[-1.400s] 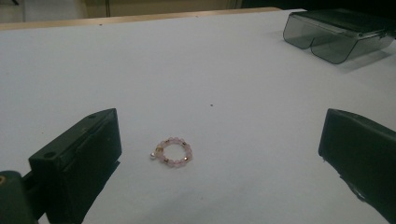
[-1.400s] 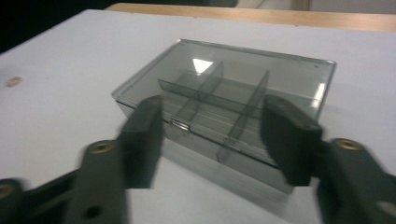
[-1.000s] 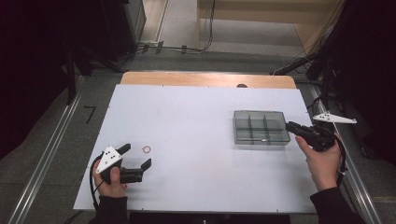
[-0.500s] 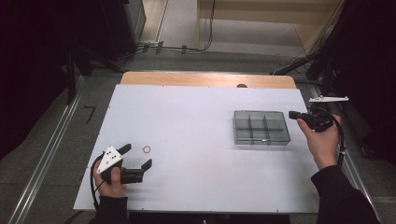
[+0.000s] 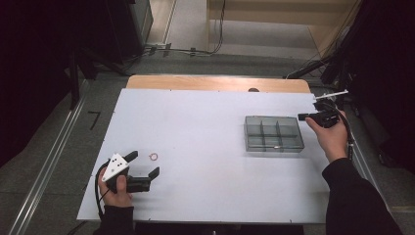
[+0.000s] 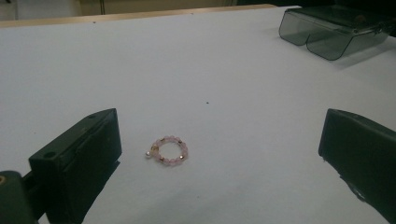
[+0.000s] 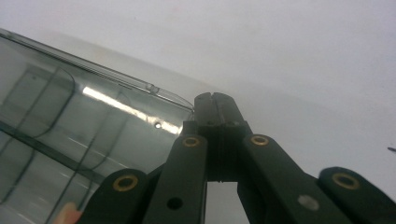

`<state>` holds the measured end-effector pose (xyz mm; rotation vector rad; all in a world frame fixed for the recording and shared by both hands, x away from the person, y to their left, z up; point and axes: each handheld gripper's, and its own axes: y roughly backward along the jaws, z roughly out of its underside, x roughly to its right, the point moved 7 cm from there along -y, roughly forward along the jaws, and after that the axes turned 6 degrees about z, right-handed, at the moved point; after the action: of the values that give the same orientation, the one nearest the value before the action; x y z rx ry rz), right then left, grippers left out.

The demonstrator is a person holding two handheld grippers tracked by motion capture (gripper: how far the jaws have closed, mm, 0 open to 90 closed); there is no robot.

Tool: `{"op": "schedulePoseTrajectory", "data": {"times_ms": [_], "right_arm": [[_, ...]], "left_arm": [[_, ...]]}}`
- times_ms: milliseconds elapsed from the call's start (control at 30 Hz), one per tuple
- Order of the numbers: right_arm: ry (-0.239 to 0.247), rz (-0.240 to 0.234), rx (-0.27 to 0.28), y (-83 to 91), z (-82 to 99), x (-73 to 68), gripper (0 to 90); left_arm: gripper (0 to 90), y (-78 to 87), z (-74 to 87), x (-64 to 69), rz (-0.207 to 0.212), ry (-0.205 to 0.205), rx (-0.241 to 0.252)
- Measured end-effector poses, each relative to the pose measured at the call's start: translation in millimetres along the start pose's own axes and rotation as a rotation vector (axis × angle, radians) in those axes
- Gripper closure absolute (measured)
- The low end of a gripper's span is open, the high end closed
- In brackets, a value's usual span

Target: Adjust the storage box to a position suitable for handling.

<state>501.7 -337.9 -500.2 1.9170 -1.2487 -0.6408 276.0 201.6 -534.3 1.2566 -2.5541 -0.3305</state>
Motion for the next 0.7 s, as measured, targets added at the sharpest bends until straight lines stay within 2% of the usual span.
{"op": "schedulePoseTrajectory", "data": {"times_ms": [133,233,267,333,367,433,533,700], "right_arm": [[0.004,-0.014,-0.032,-13.4,1.2,3.0,88.3],[0.049,-0.017,0.004,-21.1,1.1,6.4,88.3],[0.050,-0.018,0.008,-23.1,1.5,7.8,88.3],[0.037,-0.018,0.018,-25.8,2.4,13.2,88.3],[0.016,-0.025,0.017,-26.7,3.3,15.8,88.3],[-0.005,-0.063,0.023,-29.0,4.8,17.7,88.3],[0.012,-0.064,0.012,-31.9,6.7,17.0,88.4],[0.070,-0.087,0.033,-35.0,4.7,8.1,88.3]], "left_arm": [[0.0,0.6,-0.2,-0.3,0.004,0.006,0.006],[0.0,0.6,-0.2,-0.4,0.006,0.007,0.006],[0.0,0.5,-0.2,-0.3,0.006,0.008,0.006],[0.0,0.4,-0.2,-0.3,0.007,0.008,0.006],[0.0,0.4,-0.2,-0.3,0.006,0.008,0.005],[0.0,0.3,-0.2,-0.4,0.006,0.009,0.005],[0.0,0.2,-0.2,-0.4,0.007,0.008,0.005],[0.0,0.2,0.0,-0.5,0.006,0.008,0.003]]}}
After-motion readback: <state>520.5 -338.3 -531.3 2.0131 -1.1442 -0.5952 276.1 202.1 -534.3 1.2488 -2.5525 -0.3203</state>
